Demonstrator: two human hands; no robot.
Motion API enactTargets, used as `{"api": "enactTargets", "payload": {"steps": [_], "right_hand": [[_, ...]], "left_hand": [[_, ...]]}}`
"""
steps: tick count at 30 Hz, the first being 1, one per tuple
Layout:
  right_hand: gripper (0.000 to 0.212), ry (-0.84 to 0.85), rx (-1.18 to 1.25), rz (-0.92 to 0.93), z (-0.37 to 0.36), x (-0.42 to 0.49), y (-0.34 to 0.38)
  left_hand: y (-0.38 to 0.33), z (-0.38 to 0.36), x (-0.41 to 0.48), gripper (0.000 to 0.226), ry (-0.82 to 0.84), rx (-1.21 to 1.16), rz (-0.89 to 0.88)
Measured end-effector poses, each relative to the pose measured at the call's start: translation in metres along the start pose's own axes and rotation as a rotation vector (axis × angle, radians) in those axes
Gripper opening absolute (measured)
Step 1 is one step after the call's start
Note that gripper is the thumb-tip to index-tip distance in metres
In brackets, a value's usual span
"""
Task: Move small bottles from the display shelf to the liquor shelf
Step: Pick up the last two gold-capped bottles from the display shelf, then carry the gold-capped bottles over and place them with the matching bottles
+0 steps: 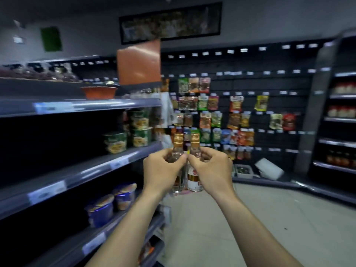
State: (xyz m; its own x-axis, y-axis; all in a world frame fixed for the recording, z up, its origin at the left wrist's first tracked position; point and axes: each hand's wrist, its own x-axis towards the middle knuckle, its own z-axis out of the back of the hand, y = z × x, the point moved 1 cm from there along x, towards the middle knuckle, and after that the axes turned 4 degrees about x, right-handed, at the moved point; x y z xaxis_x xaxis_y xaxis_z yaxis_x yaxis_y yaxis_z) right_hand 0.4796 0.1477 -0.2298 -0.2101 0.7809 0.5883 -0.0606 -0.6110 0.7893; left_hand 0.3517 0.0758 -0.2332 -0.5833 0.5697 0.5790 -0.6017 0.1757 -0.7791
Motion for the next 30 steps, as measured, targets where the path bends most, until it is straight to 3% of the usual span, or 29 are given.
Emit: {"api": "enactTargets", "payload": {"steps": [5,13,17,22,30], "right_hand": [[0.012,-0.097,-0.022,-0.113,0.071,0.026,-0.084],[0.019,-0.241,-0.267,-0.228,0.186,0.099,-0.25],[0.008,-0.295,-0.357,-0.275,0.242,0.146,-0.327],[0.03,-0.417,-0.378,-0.328,0.315,0.193,-0.389],[0.024,-0.535,-0.413,-0.394,0.433,0.258,-0.498]], "left_hand": [[0.014,-0.118,0.007,0.008,0.118,-0.022,0.002],[0.053,-0.343,0.036,0.015,0.325,-0.102,0.074],[0.062,-0.455,0.057,0.019,0.423,-0.139,0.091],[0.057,-0.576,0.084,0.013,0.547,-0.195,0.099],[0.04,-0.771,0.099,0.011,0.724,-0.198,0.032]]}}
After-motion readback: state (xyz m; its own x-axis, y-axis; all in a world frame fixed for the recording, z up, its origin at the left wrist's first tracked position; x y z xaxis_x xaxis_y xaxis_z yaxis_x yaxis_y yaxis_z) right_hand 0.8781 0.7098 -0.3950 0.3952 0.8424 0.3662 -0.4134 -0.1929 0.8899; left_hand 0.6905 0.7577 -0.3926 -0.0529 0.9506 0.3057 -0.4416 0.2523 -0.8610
